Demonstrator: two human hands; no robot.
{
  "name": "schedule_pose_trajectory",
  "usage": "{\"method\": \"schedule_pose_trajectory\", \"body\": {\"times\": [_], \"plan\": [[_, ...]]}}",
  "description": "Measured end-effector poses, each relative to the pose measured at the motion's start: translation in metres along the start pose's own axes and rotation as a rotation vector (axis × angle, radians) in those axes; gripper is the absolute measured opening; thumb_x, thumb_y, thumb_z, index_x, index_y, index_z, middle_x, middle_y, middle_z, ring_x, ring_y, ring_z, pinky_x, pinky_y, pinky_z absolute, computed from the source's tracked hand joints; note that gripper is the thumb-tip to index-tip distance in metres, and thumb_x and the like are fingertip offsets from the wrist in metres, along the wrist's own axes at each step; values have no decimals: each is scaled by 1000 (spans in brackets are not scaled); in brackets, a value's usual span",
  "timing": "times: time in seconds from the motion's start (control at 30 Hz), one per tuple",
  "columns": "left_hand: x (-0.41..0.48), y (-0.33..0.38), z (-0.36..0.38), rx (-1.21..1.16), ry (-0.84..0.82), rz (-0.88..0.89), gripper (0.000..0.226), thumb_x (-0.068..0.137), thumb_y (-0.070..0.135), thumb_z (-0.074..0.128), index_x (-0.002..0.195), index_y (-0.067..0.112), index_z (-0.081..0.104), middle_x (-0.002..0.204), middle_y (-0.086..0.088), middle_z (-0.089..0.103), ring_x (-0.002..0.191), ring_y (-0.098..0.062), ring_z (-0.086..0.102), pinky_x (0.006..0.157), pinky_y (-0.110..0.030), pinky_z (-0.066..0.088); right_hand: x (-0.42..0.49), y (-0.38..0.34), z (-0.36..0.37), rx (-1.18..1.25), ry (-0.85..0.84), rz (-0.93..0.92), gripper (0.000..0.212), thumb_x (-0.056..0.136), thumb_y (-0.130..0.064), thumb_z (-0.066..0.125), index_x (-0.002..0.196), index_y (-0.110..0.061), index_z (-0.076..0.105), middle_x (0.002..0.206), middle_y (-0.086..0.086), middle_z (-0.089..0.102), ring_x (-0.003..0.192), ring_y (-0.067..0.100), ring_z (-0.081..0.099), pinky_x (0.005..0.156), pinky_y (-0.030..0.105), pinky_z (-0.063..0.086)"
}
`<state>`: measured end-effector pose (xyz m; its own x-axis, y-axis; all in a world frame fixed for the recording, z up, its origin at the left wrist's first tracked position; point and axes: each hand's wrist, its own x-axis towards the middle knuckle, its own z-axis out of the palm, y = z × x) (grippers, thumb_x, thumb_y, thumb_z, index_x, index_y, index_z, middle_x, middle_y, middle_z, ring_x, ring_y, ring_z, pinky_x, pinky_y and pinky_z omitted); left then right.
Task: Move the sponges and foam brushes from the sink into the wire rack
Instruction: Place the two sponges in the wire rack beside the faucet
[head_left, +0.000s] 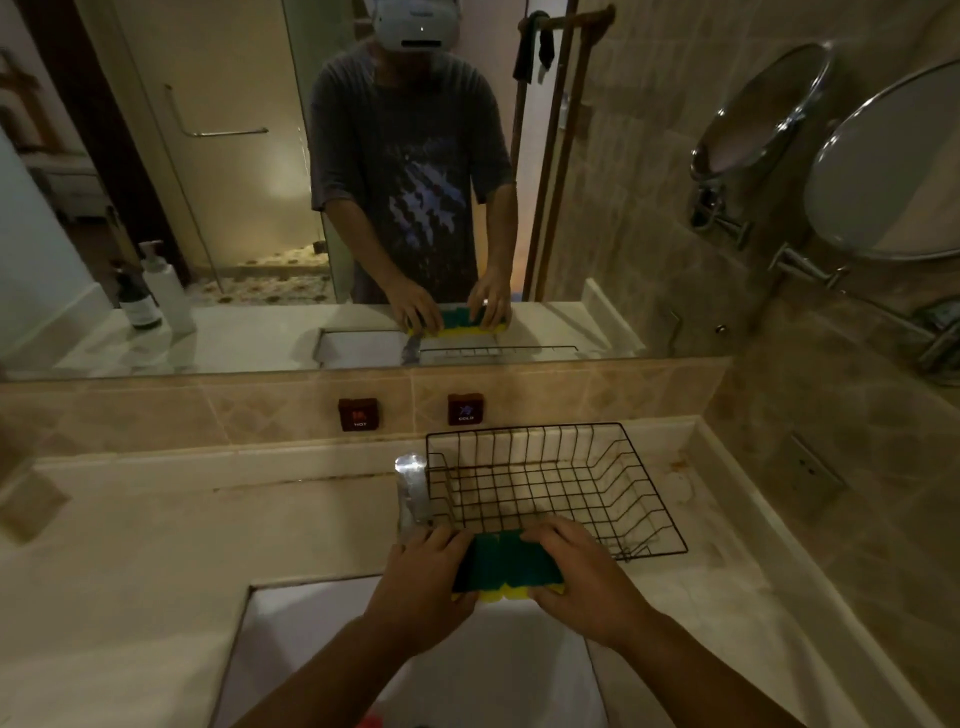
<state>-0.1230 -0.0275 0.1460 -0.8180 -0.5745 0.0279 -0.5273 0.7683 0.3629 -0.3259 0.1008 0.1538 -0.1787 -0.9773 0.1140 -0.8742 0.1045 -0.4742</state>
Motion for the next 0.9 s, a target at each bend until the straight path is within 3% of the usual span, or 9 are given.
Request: {"method": "schedule_pose_trajectory", "body": {"times": [0.13, 0.3, 0.5, 0.63, 0.77, 0.9], "plan": [[24, 18, 15, -35, -13, -20, 64, 85, 49, 55, 144, 32, 37, 137, 8, 46, 121, -13, 39, 103, -33, 40, 6, 34, -7, -8, -14, -4, 56, 80, -36, 64, 133, -30, 47, 134, -8, 44, 118, 9, 42, 99, 27, 45], [60, 30, 31, 3, -38, -39, 65, 84, 55, 56, 143, 34, 37, 139, 8, 44, 123, -15, 40, 100, -35, 42, 20, 77, -10, 28, -37, -30, 54, 80, -36, 62, 132, -26, 50, 130, -4, 49, 115, 16, 46, 92, 35, 48], [99, 27, 43, 41, -31, -80, 62, 84, 48, 61, 140, 31, 43, 137, 5, 49, 123, -17, 41, 100, -36, 42, 50, 114, 2, 104, -98, 44, 61, 79, -32, 72, 132, -35, 43, 128, -14, 39, 111, 5, 42, 90, 17, 44], [125, 20, 53, 56, -74, -124, 67, 83, 44, 64, 143, 29, 39, 137, 3, 47, 123, -18, 40, 101, -35, 42, 74, 132, 9, 104, -134, 41, 59, 77, -34, 68, 128, -38, 41, 124, -13, 37, 104, 7, 43, 80, 13, 40], [146, 14, 67, 66, -134, -212, 73, 83, 40, 68, 145, 29, 33, 143, 0, 40, 132, -22, 35, 110, -47, 37, 96, 149, 19, 103, -160, 17, 58, 75, -33, 65, 129, -33, 43, 127, -7, 42, 109, 10, 44, 89, 24, 45], [164, 2, 82, 62, -139, -246, 68, 85, 33, 66, 146, 27, 36, 144, -1, 40, 135, -23, 33, 117, -44, 24, 115, 161, 32, 76, -181, 10, 59, 78, -28, 67, 133, -27, 45, 132, -4, 43, 118, 15, 45, 96, 25, 41]]}}
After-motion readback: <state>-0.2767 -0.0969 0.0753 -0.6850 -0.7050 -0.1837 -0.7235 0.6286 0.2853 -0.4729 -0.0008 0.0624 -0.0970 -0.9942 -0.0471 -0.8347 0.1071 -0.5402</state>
